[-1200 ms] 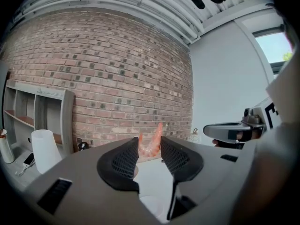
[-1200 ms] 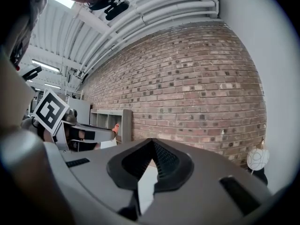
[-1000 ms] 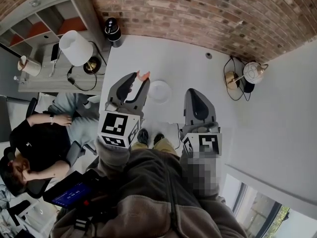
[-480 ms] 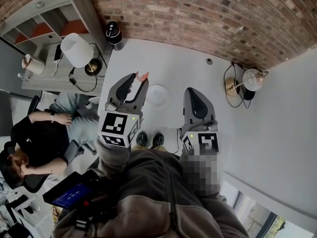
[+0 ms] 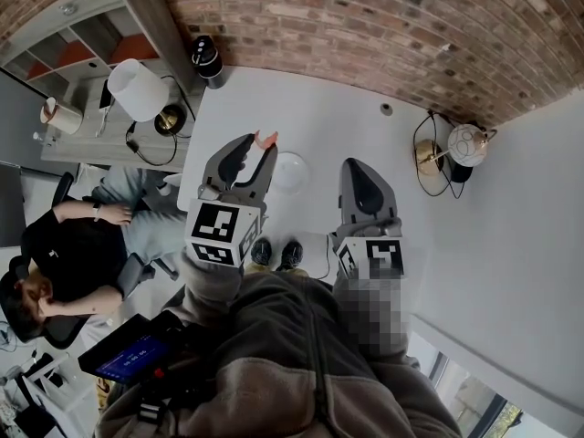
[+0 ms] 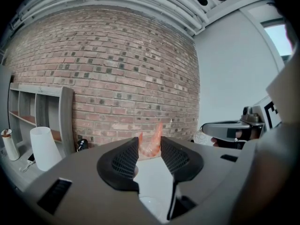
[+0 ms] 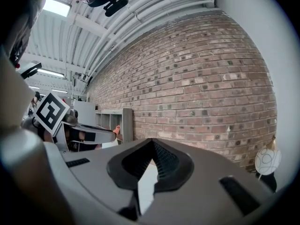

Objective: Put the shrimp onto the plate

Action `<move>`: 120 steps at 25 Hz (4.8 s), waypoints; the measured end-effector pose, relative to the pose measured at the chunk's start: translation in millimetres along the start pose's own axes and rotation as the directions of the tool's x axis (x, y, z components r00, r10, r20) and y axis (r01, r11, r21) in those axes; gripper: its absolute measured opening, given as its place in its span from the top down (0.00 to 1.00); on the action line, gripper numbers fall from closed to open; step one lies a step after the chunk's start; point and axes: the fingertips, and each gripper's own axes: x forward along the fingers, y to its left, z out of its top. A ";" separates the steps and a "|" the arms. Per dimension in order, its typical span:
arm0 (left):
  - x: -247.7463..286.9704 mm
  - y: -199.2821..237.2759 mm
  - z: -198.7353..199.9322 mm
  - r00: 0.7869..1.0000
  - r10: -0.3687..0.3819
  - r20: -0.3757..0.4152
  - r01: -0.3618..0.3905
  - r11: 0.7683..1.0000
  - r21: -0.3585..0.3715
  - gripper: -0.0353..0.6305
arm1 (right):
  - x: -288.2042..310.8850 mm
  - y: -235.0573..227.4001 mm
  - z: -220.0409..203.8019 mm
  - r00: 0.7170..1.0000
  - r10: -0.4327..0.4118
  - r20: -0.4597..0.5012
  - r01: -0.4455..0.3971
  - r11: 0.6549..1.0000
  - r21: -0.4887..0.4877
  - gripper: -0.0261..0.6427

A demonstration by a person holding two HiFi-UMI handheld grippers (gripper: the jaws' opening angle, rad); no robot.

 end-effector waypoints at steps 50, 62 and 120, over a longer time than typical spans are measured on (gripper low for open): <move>65.0 -1.0 -268.7 0.830 -0.120 -0.545 0.053 0.989 -0.136 0.73 | 27.5 -17.7 -213.2 0.895 0.015 -0.446 0.105 0.965 0.242 0.96; 81.6 -5.3 -320.0 0.750 -0.149 -0.644 0.059 0.985 -0.160 0.73 | 31.0 -19.7 -244.8 0.861 0.032 -0.508 0.111 0.962 0.249 0.96; 105.1 -6.0 -440.5 0.452 -0.097 -0.887 0.116 0.992 -0.049 0.72 | 7.6 -30.2 -331.0 0.757 0.065 -0.650 0.163 0.945 0.285 0.96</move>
